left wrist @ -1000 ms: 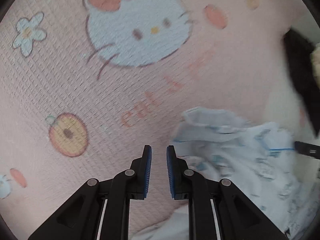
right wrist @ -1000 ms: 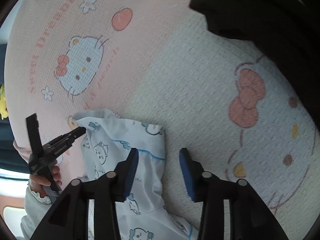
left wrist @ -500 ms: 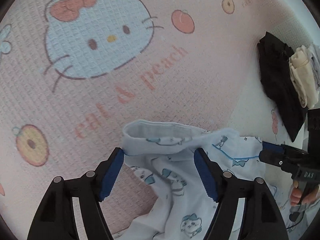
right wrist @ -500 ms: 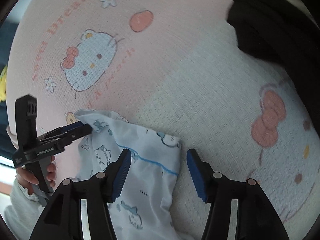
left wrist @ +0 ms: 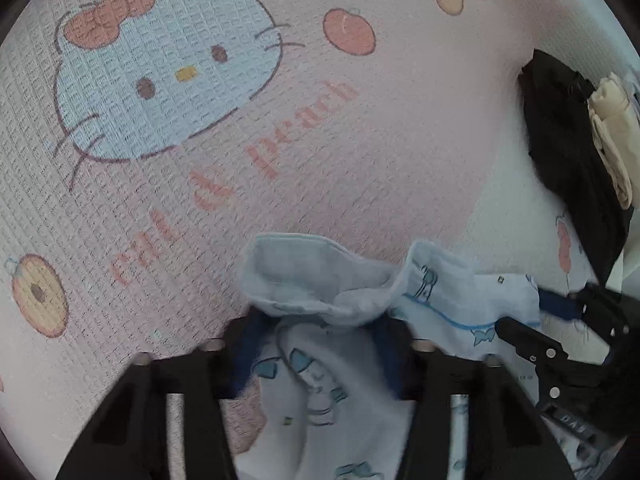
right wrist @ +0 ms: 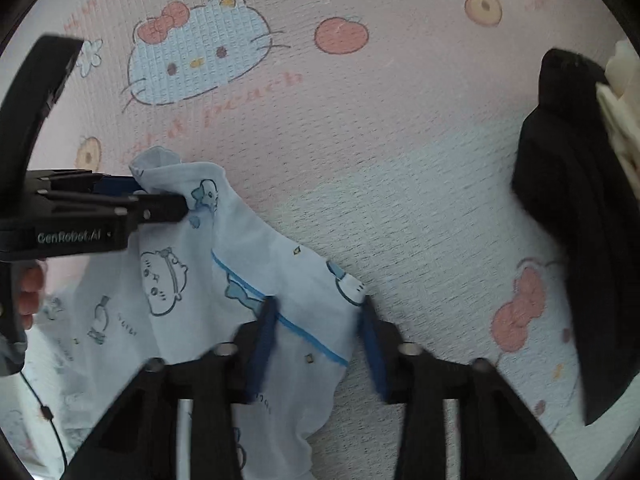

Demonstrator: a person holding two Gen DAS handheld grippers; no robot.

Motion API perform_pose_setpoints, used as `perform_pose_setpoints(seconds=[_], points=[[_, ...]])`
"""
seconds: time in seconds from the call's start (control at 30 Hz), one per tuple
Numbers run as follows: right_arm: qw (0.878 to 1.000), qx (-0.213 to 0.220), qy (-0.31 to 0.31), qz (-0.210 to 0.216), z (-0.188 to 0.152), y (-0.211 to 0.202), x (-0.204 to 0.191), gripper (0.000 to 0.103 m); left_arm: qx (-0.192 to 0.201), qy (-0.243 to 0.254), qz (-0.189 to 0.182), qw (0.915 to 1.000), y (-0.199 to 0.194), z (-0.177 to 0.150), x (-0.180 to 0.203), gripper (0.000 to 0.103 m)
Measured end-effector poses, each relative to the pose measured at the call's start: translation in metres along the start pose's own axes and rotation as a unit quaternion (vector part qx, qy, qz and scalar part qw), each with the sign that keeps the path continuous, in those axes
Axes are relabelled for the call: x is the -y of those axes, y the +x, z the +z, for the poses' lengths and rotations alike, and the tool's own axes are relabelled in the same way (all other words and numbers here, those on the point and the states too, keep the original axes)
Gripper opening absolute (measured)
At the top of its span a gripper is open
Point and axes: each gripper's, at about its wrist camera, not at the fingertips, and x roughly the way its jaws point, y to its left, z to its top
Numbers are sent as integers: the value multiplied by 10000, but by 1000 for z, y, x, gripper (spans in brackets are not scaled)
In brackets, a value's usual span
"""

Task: Fold clothes

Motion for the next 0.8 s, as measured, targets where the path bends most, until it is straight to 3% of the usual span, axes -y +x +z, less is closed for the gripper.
perform_pose_setpoints(seconds=[0.03,0.13,0.3,0.47,0.63,0.8], points=[[10000,-9,14,-5,1,-1,0,19,2,4,-62,10000,-2,4,0,19],[9997,-88,237,5,3,-3,5,13,141,27,-314,9994,-18,20,-1,17],[9942,-328,1023,-14,4,-11,30,13,359,416,-416,9976,-49,47,3,13],[9833,-590,1719,138,-1,-17,54,13,505,403,-432,9970,-64,72,-1,9],[9824,-698,1729,138,-2,-20,53,13,654,327,-595,9955,-77,76,0,9],[9819,-626,1752,341,5,-21,51,17,623,-201,-711,9953,-78,79,-6,10]])
